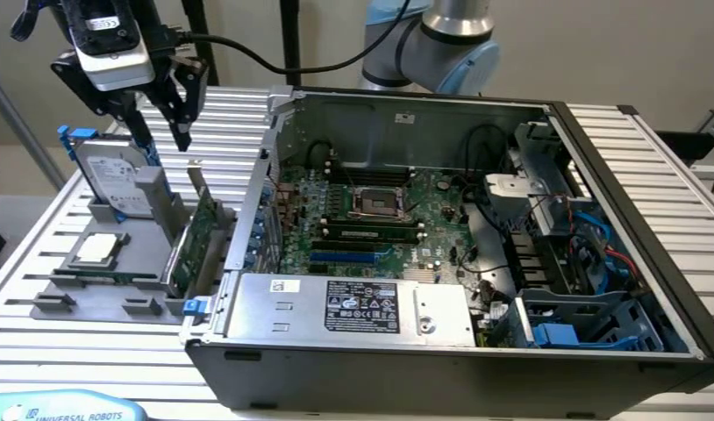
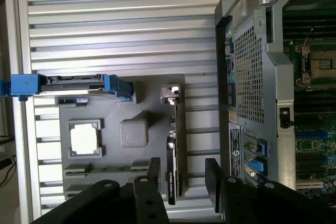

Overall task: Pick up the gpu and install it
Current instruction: 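Pick up the gpu and move the gpu toward the slot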

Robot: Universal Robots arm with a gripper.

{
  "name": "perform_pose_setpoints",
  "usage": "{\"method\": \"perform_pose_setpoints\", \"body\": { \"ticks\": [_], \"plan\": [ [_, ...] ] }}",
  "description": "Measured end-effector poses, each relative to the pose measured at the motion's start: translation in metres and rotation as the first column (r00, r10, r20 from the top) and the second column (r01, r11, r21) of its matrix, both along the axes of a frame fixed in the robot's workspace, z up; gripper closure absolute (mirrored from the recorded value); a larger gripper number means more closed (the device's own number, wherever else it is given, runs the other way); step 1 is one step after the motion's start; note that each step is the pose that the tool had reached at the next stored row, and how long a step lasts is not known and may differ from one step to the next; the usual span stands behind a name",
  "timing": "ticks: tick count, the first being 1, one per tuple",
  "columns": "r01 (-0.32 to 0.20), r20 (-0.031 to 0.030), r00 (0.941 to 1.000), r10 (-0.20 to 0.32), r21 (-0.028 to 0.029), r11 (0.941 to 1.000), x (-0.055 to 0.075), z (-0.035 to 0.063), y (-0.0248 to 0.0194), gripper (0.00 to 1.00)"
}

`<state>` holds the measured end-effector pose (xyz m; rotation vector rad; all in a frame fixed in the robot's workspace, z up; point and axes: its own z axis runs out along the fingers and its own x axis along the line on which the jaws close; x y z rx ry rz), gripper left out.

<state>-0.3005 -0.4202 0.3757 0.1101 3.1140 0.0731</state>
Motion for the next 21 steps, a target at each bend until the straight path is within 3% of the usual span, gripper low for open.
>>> {"method": "perform_pose_setpoints", "body": {
  "ticks": [1,3,4,13,21],
  "plan": [
    [0.0,0.0,1.0,0.0,0.0001,1.0,0.0,-0.0008,0.0,0.47],
    [0.0,-0.0001,1.0,0.0,-0.0009,1.0,-0.001,-0.0043,0.0,0.47],
    [0.0,-0.0001,1.0,0.0,-0.001,1.0,-0.001,-0.0061,-0.0001,0.4],
    [0.0,-0.0001,1.0,0.0,-0.001,1.0,-0.005,-0.0224,-0.0019,0.4],
    [0.0,-0.0001,1.0,0.0,-0.0011,1.0,-0.007,-0.037,-0.0103,0.4]
  ]
}}
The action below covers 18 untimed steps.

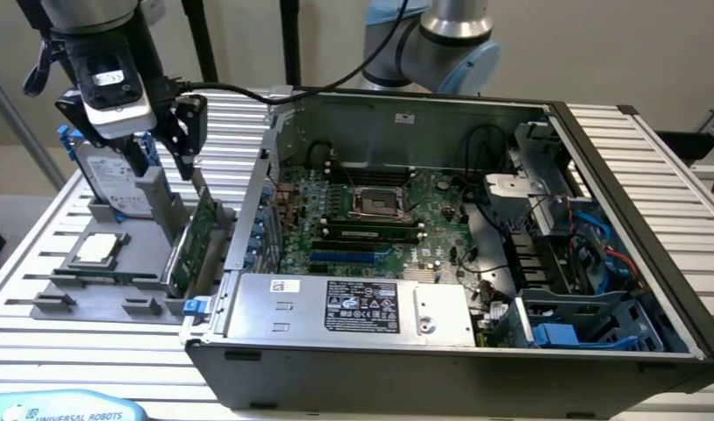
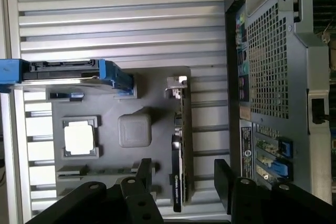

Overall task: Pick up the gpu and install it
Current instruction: 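Pick up the gpu and move the gpu toward the slot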

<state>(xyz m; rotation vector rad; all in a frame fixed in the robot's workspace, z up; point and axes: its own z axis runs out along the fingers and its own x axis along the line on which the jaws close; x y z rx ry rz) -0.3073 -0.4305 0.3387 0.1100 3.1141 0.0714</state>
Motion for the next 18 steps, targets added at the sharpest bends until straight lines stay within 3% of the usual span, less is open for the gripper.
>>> {"method": "perform_pose_setpoints", "body": {
  "ticks": [11,18],
  "plan": [
    [0.0,0.0005,1.0,0.0,0.0001,1.0,0.0,-0.0202,-0.0128,0.4],
    [0.0,0.0017,1.0,0.0,0.0,1.0,0.0,-0.0327,-0.017,0.4]
  ]
}}
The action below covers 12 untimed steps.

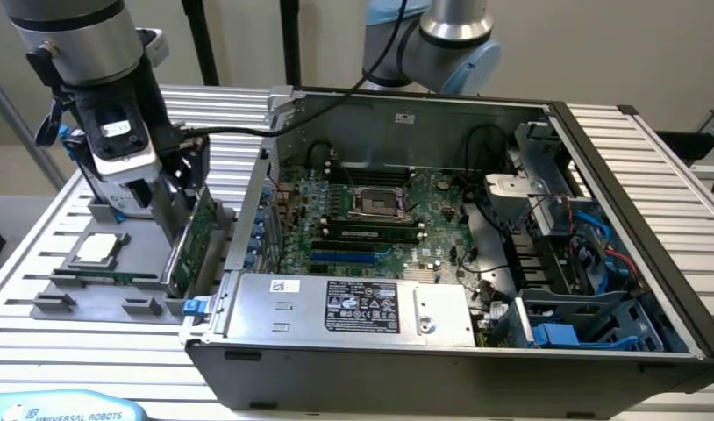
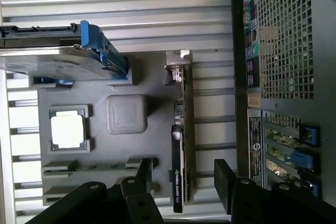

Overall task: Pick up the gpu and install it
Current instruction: 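Pick up the gpu and move the gpu toward the slot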

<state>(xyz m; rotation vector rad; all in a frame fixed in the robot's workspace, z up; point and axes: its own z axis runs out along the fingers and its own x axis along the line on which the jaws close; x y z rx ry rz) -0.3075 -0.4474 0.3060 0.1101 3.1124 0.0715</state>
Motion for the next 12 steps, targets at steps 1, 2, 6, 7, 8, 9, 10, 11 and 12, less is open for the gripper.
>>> {"method": "perform_pose_setpoints", "body": {
  "ticks": [1,2,6,7,8,9,10,11,12],
  "plan": [
    [0.0,0.0005,1.0,0.0,-0.0001,1.0,0.0,-0.0018,-0.0002,0.4],
    [0.0,0.0013,1.0,0.0,0.0,1.0,0.0,-0.0036,-0.0004,0.4],
    [0.0,0.0051,1.0,0.0,0.0,1.0,0.0,-0.011,-0.0007,0.4],
    [0.0,0.0062,1.0,0.0,0.0,1.0,0.0,-0.0128,-0.0006,0.4],
    [0.0,0.0074,1.0,0.0,0.0001,1.0,-0.001,-0.0146,-0.0006,0.4],
    [0.002,0.0087,1.0,-0.002,0.0,1.0,-0.001,-0.0164,-0.0006,0.4],
    [0.003,0.01,0.9999,-0.003,0.0,1.0,-0.002,-0.0183,-0.0006,0.4],
    [0.004,0.0113,0.9999,-0.004,-0.0001,1.0,-0.002,-0.0201,-0.0006,0.4],
    [0.005,0.0125,0.9999,-0.005,-0.0001,1.0,-0.003,-0.0219,-0.0006,0.4]
  ]
}}
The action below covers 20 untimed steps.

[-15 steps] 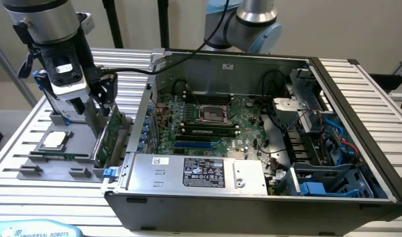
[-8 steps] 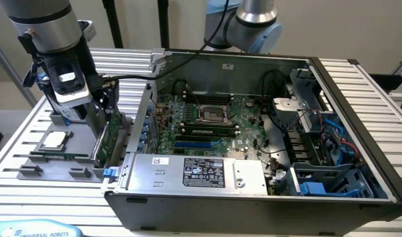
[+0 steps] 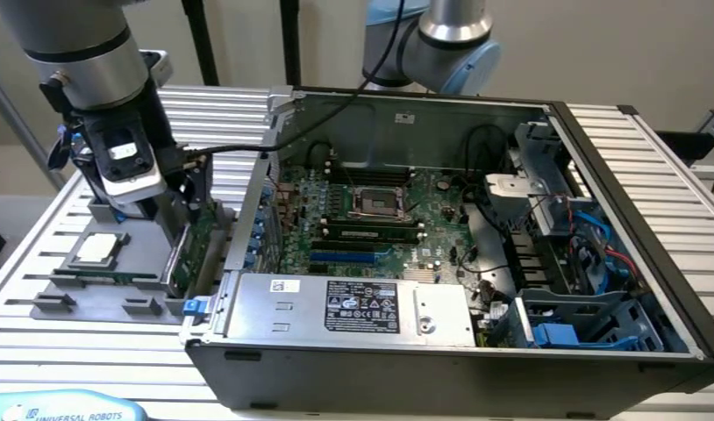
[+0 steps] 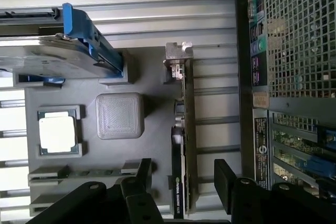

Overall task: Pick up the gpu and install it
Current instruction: 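Pick up the gpu and move the gpu toward the slot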

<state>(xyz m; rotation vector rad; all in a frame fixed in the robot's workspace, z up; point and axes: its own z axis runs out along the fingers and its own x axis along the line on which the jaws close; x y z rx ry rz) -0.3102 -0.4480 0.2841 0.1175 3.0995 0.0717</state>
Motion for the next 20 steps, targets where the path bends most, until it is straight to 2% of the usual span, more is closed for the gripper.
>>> {"method": "perform_pose_setpoints", "body": {
  "ticks": [7,15,20],
  "plan": [
    [0.008,0.0108,0.9999,-0.008,0.0002,1.0,-0.003,-0.0127,0.0,0.4],
    [0.018,0.0205,0.9996,-0.018,0.0003,0.9998,-0.005,-0.0258,0.0004,0.4],
    [0.027,0.0279,0.9992,-0.027,0.0032,0.9996,-0.005,-0.031,0.0009,0.4]
  ]
}}
